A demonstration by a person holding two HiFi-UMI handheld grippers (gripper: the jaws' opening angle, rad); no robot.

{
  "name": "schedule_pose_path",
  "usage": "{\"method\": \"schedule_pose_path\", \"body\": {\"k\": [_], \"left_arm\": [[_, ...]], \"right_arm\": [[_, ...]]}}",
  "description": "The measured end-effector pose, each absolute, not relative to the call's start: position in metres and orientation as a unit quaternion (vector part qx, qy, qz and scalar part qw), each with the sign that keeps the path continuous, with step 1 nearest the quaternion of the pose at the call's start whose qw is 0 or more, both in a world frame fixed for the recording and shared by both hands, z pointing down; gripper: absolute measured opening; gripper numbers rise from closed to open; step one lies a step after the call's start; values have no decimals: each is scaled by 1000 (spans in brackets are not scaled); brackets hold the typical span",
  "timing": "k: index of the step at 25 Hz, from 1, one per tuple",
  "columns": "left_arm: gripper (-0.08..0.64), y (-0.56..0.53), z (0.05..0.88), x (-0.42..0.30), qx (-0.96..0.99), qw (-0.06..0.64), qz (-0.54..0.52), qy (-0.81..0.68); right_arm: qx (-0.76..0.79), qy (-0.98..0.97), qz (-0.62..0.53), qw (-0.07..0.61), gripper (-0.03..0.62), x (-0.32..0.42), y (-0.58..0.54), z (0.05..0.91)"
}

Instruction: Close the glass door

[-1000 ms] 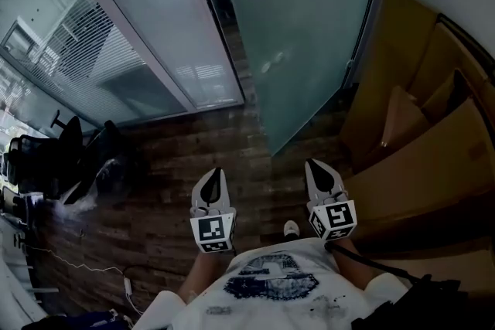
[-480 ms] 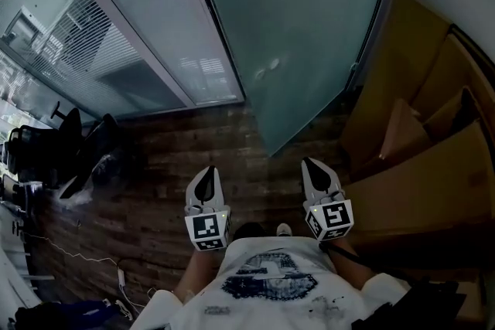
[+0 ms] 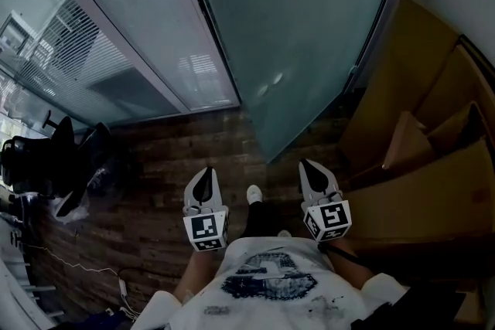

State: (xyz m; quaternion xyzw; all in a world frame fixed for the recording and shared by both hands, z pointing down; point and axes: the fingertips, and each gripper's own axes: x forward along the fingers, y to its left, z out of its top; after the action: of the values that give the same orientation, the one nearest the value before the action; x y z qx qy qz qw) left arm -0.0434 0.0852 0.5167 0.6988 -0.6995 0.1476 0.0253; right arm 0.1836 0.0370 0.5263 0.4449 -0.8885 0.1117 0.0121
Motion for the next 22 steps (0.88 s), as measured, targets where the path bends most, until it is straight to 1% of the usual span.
{"method": "schedule_pose_path", "body": {"k": [9,22], "left_arm": [[3,2,520,-76,724,30,149,-673],[3,-67,533,-107,752,48,151,-640]], "right_arm": [[465,-879,105,20,6,143,-34,515],[495,-858,130,49,6,114,-89,532]]}}
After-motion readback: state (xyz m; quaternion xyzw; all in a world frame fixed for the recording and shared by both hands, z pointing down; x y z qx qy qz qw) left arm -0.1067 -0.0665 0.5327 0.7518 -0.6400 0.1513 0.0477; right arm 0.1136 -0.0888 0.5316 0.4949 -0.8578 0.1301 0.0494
